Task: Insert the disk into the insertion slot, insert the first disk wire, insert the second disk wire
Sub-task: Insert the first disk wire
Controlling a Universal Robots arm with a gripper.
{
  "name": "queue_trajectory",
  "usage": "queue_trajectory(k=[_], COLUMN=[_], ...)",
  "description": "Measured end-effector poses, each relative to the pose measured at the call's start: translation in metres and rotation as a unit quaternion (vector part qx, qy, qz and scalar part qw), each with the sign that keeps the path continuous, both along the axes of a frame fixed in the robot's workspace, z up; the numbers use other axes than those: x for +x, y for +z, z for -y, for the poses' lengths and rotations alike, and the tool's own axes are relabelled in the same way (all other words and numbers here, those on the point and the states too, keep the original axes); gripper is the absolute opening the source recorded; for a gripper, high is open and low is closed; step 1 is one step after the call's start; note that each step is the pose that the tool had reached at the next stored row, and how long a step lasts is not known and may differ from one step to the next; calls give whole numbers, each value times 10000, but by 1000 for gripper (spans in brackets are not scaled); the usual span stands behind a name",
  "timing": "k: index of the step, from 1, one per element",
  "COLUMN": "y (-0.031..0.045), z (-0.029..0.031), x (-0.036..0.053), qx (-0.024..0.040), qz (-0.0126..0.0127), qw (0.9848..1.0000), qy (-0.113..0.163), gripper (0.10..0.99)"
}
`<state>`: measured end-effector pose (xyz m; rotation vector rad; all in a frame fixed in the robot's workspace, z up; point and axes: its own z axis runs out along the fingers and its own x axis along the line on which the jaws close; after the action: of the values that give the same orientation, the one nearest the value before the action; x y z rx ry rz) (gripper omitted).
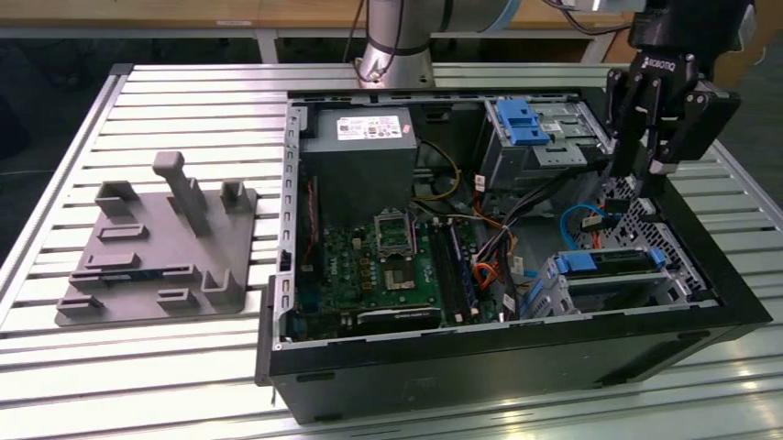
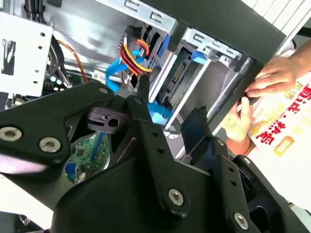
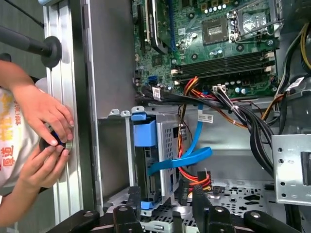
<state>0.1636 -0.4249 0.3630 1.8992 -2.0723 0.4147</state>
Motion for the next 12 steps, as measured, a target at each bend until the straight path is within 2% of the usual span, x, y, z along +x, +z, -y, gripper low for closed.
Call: queue_trajectory(k=[5,12], y=[-88,-191], z=[-5,-32], x=[21,34], qx=[-5,-52], qz=[0,0], qw=[10000,9999], qy=[-33,-133], gripper=[541,541])
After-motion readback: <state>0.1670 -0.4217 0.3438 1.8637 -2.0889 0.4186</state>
